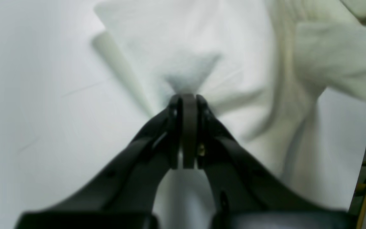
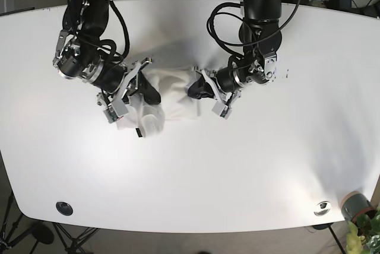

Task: Fold the T-shirt properly
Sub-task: 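Fold the strip in half, bringing the left gripper's end onto the right gripper's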

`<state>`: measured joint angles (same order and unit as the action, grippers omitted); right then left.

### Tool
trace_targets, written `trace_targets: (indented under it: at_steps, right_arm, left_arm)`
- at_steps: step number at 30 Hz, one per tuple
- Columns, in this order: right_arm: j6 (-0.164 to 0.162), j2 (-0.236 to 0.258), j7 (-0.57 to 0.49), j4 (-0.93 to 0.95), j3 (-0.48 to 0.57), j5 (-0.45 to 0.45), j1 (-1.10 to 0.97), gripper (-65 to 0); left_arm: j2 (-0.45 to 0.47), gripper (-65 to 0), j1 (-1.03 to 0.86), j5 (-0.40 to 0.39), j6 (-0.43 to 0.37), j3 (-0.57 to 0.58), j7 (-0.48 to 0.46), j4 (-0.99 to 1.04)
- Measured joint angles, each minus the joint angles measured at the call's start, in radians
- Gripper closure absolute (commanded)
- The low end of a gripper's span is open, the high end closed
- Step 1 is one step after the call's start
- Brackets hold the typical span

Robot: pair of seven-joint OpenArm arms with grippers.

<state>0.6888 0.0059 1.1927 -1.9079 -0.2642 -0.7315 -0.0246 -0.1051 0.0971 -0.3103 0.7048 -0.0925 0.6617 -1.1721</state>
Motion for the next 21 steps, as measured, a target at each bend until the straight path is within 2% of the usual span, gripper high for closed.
trace_targets:
  at_steps: [5,8,12,15,18,21]
  right_arm:
    - [0.0,-0.035,-0.081,0.003,0.089,0.166,0.002,-1.0]
    - [0.0,-0.044,-0.145,0.027,0.143,0.25,0.003,-9.4]
    - [0.001,-0.044,-0.208,0.083,0.18,0.337,0.0,-27.3]
    - [0.0,-0.042,-0.251,0.104,0.181,0.375,-0.003,-37.3]
    - [0.0,-0.042,-0.285,0.133,0.18,0.394,-0.003,-40.9]
    - [0.0,-0.042,-0.309,0.166,0.181,0.409,-0.003,-40.9]
  left_arm:
    - [-0.003,0.0,0.0,-0.001,0.0,0.002,0.002,0.001]
    - [-0.003,0.0,0.0,-0.001,0.0,0.002,0.002,0.001]
    - [-0.003,0.0,0.0,-0.001,0.0,0.002,0.002,0.001]
    - [-0.002,0.0,0.0,-0.001,0.0,0.002,0.002,0.001]
    - [-0.002,0.0,0.0,-0.001,0.0,0.002,0.002,0.001]
    - [-0.002,0.0,0.0,-0.001,0.0,0.002,0.002,0.001]
